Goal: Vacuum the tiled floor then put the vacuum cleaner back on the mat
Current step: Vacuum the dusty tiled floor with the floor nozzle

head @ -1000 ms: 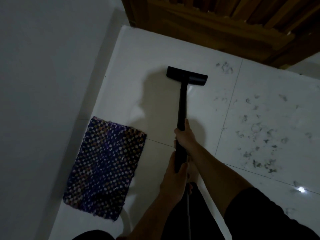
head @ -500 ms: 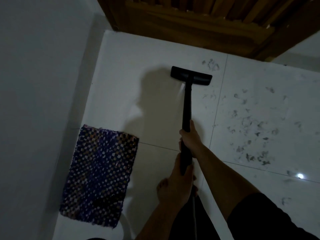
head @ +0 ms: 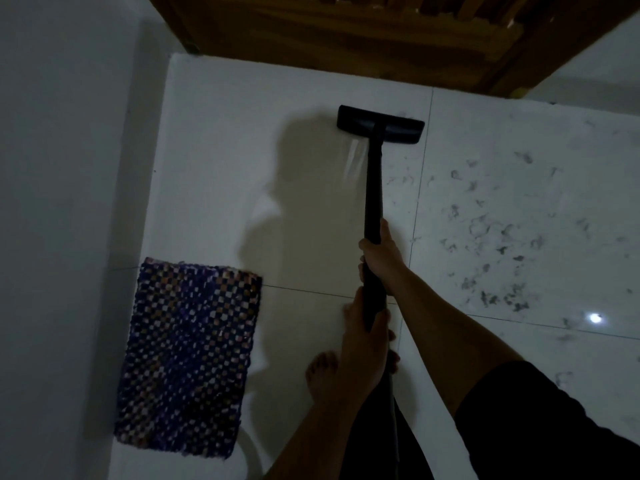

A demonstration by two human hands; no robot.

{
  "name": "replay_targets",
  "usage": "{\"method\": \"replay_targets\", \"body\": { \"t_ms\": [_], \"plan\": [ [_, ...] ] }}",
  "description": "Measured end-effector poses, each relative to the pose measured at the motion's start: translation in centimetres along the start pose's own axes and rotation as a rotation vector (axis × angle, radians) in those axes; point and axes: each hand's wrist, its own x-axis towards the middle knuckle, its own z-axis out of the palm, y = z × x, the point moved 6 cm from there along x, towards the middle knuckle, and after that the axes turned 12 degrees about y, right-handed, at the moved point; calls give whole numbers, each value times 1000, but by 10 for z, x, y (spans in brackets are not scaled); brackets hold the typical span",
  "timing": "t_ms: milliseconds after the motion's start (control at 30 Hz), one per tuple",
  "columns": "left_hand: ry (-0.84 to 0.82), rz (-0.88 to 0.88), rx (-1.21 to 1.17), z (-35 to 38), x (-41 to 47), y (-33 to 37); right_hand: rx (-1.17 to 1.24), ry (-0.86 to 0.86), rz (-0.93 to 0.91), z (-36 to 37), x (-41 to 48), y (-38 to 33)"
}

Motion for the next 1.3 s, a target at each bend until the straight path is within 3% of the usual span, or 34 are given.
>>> {"method": "replay_targets", "body": {
  "t_ms": [967, 1300],
  "plan": [
    [-71, -40, -9, 67, 45, 64, -111, 70, -49, -48, 67, -67],
    [-99, -48, -13, 65, 11, 43, -111, 64, -19, -60, 44, -33]
  ]
}}
